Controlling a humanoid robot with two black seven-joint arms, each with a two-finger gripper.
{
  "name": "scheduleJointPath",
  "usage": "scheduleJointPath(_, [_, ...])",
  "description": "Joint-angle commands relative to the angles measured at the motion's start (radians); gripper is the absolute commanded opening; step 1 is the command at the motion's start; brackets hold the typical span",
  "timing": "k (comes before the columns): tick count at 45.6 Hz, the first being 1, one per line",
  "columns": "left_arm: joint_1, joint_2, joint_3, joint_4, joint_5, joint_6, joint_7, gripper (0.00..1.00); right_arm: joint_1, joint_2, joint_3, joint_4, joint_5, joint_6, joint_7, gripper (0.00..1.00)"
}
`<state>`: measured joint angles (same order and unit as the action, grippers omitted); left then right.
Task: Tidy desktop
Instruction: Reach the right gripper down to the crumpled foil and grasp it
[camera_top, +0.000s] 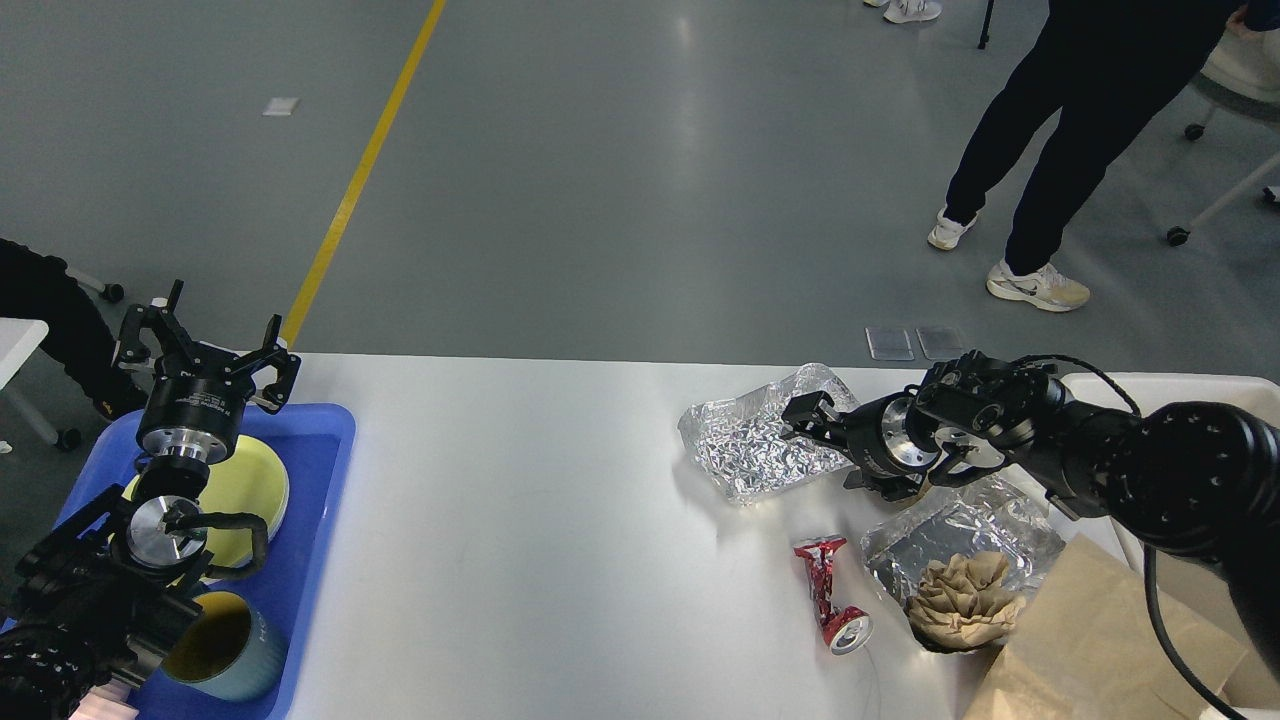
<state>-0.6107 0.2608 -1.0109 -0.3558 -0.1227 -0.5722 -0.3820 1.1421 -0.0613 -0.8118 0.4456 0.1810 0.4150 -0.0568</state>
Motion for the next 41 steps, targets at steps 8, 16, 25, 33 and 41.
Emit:
scheduleJointPath(8, [0.0,0.0,0.0,0.0,0.0,0.0,0.0,0.97,-0.085,0.034,0.036,-0.015,0.001,-0.134,-0.002,1.0])
scheduleJointPath(16, [0.0,0.0,0.0,0.0,0.0,0.0,0.0,0.97,-0.119,0.037,0.051,-0.015,0.026,-0.217,-0.003,0.73])
scheduleJointPath(25, [-0.001,0.0,0.0,0.0,0.0,0.0,0.0,0.97,-0.125,0.037,0.051,-0.013,0.06,-0.223,-0.003,0.25])
scheduleJointPath(33, [0.0,0.0,0.0,0.001,0.0,0.0,0.0,0.97,-0.117,0.037,0.051,-0.007,0.061,-0.223,-0.003,0.0])
scheduleJointPath(41, [0.0,0.0,0.0,0.0,0.0,0.0,0.0,0.97,-0.111,0.037,0.052,-0.002,0.061,-0.22,-0.003,0.0])
